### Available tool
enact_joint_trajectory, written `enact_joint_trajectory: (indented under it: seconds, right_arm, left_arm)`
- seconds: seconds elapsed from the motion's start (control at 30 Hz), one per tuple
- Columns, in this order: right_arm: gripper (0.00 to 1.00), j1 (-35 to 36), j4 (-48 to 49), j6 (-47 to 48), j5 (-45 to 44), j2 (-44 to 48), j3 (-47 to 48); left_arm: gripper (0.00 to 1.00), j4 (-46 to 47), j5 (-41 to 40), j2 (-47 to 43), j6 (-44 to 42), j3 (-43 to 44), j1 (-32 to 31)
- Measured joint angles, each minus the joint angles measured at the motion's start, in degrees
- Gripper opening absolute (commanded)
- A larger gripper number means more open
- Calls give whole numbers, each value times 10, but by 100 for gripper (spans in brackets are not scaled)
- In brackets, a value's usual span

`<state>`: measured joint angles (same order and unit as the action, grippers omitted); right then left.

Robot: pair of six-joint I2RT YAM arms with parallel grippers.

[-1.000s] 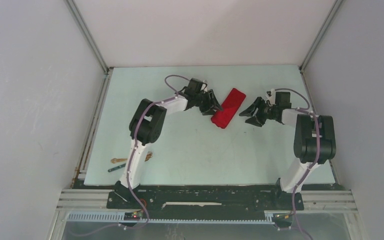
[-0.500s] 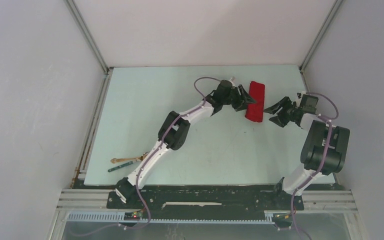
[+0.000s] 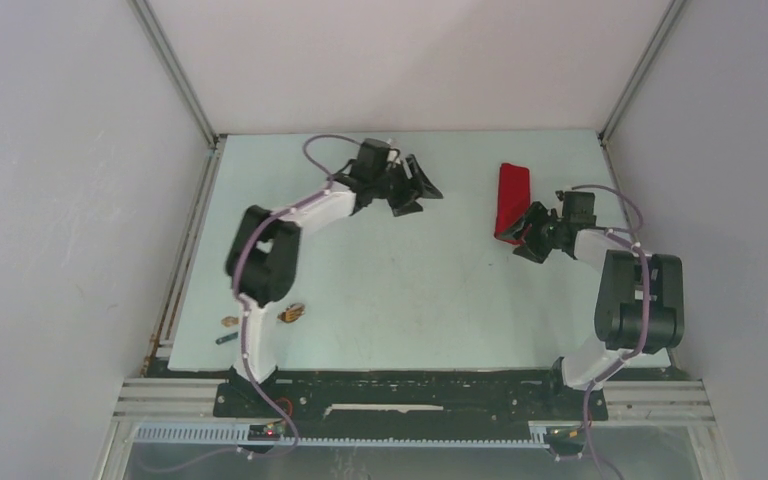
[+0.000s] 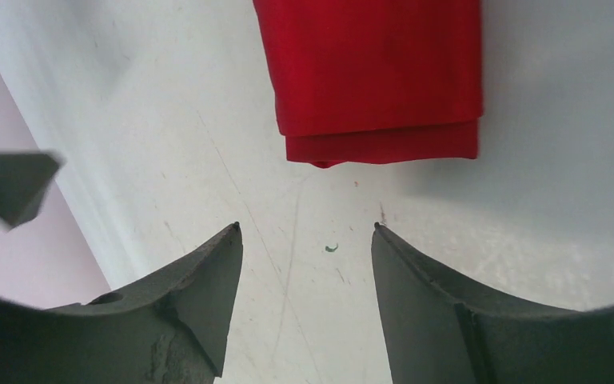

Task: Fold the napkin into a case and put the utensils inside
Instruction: Move the smaller rectangle folded napkin to the corner of the board.

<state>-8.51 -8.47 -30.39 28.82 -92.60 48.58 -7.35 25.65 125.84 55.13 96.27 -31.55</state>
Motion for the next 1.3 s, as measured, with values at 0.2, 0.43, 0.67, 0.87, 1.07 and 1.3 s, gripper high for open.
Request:
enact_joint_trajectory:
  seconds: [0.2,0.43,0.67,0.87,1.07,1.3]
  right_arm:
    - [65,45,54,-43,-9,-36,-4]
    - [64,83,116,-124,-49,-60,-17]
    - [65,62,138,-140,-72,-58,-25]
    - [65,87,136,-117,-98,-98,30]
    - [65,173,137,-128,-96,-248,243]
    - [68,221,98,-126,-57,-319,423]
  left_arm:
    - [73,-14,1,-245,-65,-190,9]
    - [73,-40,0,-440,-107,-344,-9]
    - [74,-63,1,-483,-108,-405,-6]
    - [74,-66,2,-499,-108,-404,-6]
    - [73,-72,-1,-544,-108,-405,-6]
    - [74,-103,-19,-588,-119,-405,-5]
